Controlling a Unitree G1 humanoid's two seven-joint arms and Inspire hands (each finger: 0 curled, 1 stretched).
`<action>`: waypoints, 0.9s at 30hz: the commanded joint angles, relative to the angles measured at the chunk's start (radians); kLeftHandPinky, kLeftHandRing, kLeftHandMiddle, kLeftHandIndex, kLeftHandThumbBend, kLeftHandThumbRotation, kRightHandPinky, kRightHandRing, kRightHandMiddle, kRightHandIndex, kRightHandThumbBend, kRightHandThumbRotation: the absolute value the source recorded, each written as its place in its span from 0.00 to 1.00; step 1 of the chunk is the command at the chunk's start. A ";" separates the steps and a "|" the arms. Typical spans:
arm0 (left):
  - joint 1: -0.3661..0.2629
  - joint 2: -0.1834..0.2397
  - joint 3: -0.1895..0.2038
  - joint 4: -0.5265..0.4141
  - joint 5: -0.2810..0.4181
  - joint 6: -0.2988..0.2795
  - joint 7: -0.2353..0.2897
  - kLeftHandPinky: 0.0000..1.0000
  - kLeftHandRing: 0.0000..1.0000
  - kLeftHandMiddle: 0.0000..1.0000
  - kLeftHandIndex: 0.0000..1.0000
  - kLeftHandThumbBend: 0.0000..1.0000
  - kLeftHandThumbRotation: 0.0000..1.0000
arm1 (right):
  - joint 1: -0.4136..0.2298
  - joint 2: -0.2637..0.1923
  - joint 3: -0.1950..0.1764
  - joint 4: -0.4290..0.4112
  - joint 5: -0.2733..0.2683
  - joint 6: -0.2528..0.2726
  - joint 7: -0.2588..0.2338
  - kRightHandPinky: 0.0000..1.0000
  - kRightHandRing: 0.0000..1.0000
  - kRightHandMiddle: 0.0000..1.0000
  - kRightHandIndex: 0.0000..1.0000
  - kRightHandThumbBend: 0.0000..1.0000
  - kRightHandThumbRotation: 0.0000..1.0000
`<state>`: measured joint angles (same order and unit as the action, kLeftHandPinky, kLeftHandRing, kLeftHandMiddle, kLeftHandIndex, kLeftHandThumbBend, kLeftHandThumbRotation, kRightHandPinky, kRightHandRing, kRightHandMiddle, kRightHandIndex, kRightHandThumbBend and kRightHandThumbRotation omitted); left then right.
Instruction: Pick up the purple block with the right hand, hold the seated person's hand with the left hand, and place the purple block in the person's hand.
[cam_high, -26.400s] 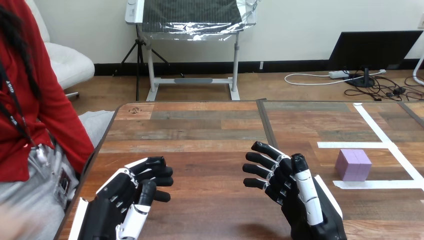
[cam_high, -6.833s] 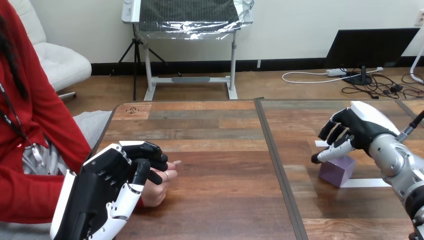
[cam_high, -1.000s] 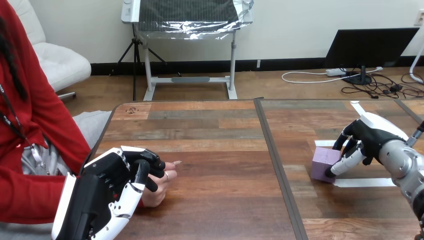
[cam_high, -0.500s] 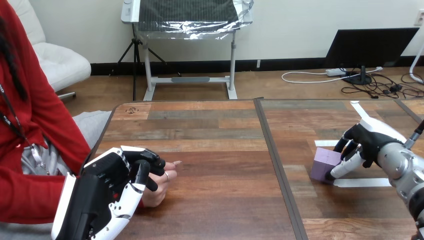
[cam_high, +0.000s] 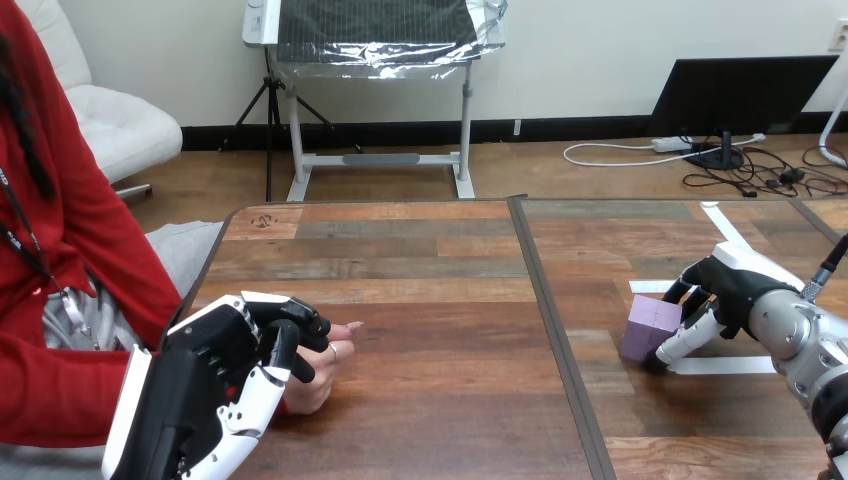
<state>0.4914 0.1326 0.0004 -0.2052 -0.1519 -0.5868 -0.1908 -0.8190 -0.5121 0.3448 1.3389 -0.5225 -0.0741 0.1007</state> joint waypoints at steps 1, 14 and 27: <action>-0.031 -0.014 0.009 -0.045 -0.002 -0.011 0.007 0.41 0.56 0.57 0.52 0.24 0.45 | -0.052 0.003 -0.004 -0.018 0.002 -0.007 0.004 0.60 0.67 0.70 0.69 0.89 0.04; -0.029 -0.012 0.009 -0.043 -0.011 -0.014 -0.001 0.42 0.56 0.57 0.51 0.21 0.44 | -0.049 0.001 -0.001 -0.018 -0.003 -0.017 0.001 0.59 0.66 0.70 0.71 0.89 0.07; -0.031 -0.011 0.011 -0.043 -0.009 -0.014 -0.001 0.42 0.56 0.57 0.51 0.23 0.44 | -0.049 0.006 0.008 -0.018 -0.018 -0.009 -0.012 0.61 0.69 0.72 0.73 0.88 0.12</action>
<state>0.4931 0.1329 0.0077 -0.2052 -0.1523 -0.5868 -0.1915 -0.8190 -0.5120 0.3484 1.3389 -0.5346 -0.0748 0.1076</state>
